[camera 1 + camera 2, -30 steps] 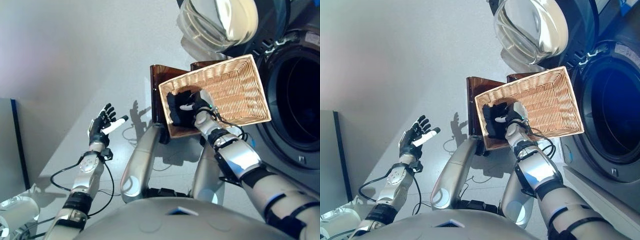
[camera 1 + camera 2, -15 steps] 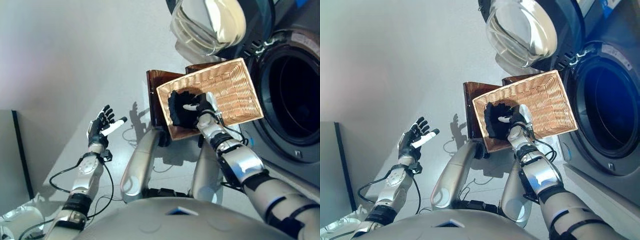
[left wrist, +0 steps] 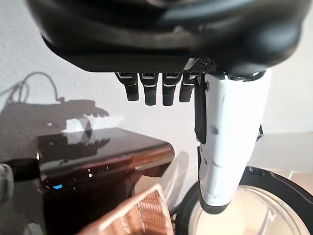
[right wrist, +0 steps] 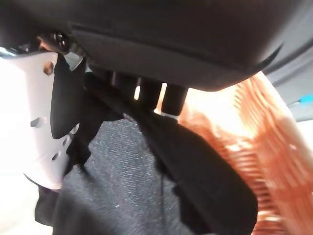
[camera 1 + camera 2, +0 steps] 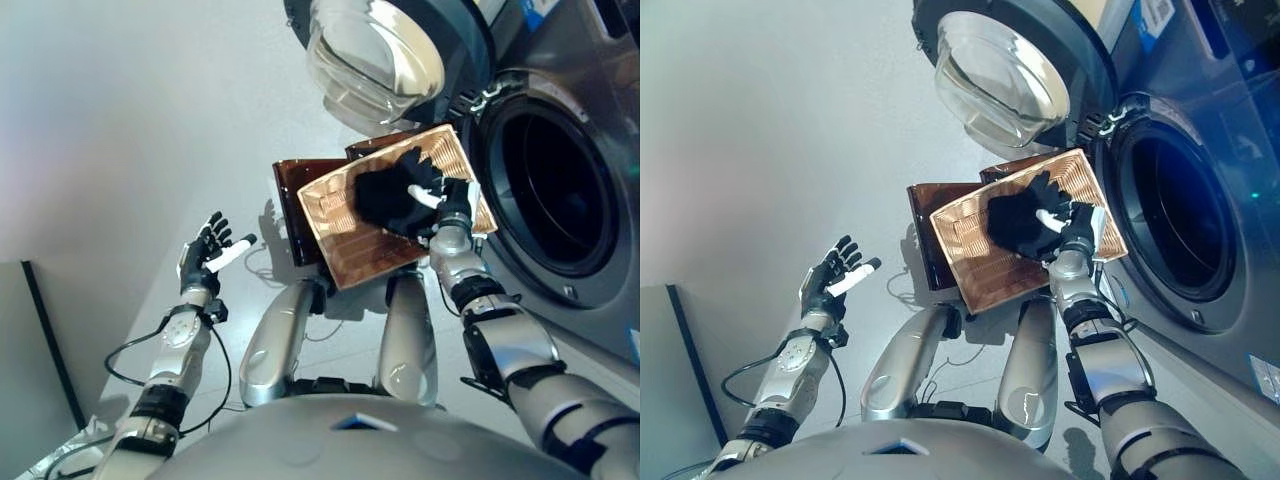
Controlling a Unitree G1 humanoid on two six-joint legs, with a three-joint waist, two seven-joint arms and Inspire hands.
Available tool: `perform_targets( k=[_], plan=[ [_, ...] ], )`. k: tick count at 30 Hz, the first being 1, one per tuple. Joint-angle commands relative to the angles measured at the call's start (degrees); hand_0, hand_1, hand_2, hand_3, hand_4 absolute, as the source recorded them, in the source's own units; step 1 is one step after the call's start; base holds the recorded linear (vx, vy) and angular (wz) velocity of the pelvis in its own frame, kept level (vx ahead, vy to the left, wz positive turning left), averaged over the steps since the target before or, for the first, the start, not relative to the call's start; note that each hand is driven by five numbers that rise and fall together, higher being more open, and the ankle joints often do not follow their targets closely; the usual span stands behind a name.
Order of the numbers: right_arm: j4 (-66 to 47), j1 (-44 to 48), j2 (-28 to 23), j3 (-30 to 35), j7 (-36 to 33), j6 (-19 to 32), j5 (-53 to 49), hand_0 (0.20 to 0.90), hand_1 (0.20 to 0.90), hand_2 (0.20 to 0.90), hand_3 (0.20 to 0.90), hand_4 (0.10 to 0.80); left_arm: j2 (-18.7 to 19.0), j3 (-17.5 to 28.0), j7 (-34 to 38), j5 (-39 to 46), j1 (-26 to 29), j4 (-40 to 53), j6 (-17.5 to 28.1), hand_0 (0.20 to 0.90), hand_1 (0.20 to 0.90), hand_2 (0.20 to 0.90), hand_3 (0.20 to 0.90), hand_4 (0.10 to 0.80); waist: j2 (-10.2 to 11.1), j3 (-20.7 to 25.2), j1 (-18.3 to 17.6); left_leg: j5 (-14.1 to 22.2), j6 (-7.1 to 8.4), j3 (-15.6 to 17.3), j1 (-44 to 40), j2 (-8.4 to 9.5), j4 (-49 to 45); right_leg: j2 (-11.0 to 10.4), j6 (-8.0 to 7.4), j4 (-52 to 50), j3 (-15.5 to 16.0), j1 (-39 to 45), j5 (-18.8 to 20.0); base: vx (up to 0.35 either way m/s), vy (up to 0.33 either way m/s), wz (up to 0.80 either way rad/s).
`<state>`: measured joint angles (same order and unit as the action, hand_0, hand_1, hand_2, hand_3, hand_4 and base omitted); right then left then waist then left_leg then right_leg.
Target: Pick up the clothes and place them into the washing machine
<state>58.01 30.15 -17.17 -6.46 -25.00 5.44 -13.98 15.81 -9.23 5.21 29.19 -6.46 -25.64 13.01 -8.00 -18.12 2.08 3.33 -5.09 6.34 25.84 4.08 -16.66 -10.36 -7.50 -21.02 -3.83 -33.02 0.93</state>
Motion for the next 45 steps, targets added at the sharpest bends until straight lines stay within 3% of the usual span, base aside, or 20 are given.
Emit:
perform_targets(
  k=[1,5,10,11,15,21,28,37,45],
  plan=[
    [-7.14,-1.57,-0.61,1.25,0.60,7.81,-5.40,0.200,0.200,0.200,0.200,0.300,2.16,4.63,1.02,0.32,-0.05,1.20,4.60,0.900,0.900,0.900,0.900,0.800,2.82,3.70,-0.22,-1.01,3.48,-0.21,-2.89,-0.15,4.90,1.12,1.32,8.45,3.32,4.06,3.91,0.083,-0.049,-0.22],
    [-8.11,-6.01,0.87,5.50,2.58,11.28,-13.40,0.200,0.200,0.200,0.200,0.300,0.95,5.49,1.19,0.40,0.36,0.23,4.65,0.900,0.900,0.900,0.900,0.800,3.78,4.67,-1.03,-2.60,4.55,-0.98,-6.72,-0.69,9.25,1.51,1.04,11.76,4.11,7.80,4.30,0.078,-0.055,-0.03],
    [-10.39,-10.54,3.55,9.73,8.10,15.49,-27.41,0.200,0.200,0.200,0.200,0.300,0.02,6.47,1.35,0.31,0.73,-0.37,4.16,0.900,0.900,0.900,0.900,0.800,4.81,5.28,-2.00,-2.61,4.69,-1.38,-8.77,-1.26,9.71,1.87,1.14,11.88,3.96,9.80,4.16,0.081,-0.037,0.03],
    [-11.36,-12.76,6.00,12.73,12.32,17.65,-37.44,0.200,0.200,0.200,0.200,0.300,-0.65,6.86,1.13,0.41,0.79,-0.82,3.55,0.900,0.900,0.900,0.900,0.800,5.10,5.52,-2.53,-2.36,4.87,-1.65,-10.03,-1.45,9.95,2.11,1.17,12.09,4.03,11.15,3.67,0.092,-0.011,-0.01],
    [-13.15,-16.28,10.00,16.71,18.88,19.22,-52.42,0.200,0.200,0.200,0.200,0.300,-1.44,8.07,0.40,1.12,-0.26,-0.65,2.75,0.900,0.900,0.900,0.900,0.800,5.30,6.35,-3.22,-2.11,5.11,-1.63,-12.20,-1.78,10.68,2.46,1.06,12.75,4.12,13.32,2.98,0.079,-0.005,-0.06],
    [-18.85,-21.50,13.38,17.73,23.95,19.64,-61.00,0.200,0.200,0.200,0.200,0.300,-2.26,9.43,-0.39,1.99,-1.53,-0.55,2.51,0.900,0.900,0.900,0.900,0.800,5.65,6.95,-4.37,-1.92,5.21,-1.53,-14.15,-1.84,11.51,2.67,0.94,13.35,4.02,15.01,2.61,0.026,0.002,-0.01],
    [-17.35,-19.71,15.58,20.96,25.72,22.78,-67.83,0.200,0.200,0.200,0.200,0.300,-3.01,9.30,-0.02,3.48,-1.68,-0.70,3.54,0.900,0.900,0.900,0.900,0.800,5.16,6.65,-4.68,-1.43,4.80,-1.41,-13.44,-1.58,10.58,2.54,0.93,12.16,3.56,13.95,2.29,-0.009,0.007,-0.01],
    [-6.05,-9.26,12.19,24.55,21.92,25.25,-70.46,0.200,0.200,0.200,0.200,0.300,-2.11,5.38,-1.40,5.29,-1.02,-0.01,4.73,0.900,0.900,0.900,0.900,0.800,3.23,3.21,-3.57,0.88,4.15,-1.01,-7.44,-0.96,2.96,2.23,1.46,7.17,2.59,8.76,1.17,-0.075,0.012,0.01],
    [-1.78,4.47,2.39,32.25,16.29,30.17,-73.12,0.200,0.200,0.200,0.200,0.300,0.79,-0.61,-3.63,6.26,-2.39,5.01,4.55,0.900,0.900,0.900,0.900,0.800,-1.61,0.30,-2.03,5.23,3.79,-0.37,3.39,-0.01,-8.75,1.91,3.00,-4.50,0.85,-1.81,-3.50,-0.087,0.015,0.08]
  ],
)
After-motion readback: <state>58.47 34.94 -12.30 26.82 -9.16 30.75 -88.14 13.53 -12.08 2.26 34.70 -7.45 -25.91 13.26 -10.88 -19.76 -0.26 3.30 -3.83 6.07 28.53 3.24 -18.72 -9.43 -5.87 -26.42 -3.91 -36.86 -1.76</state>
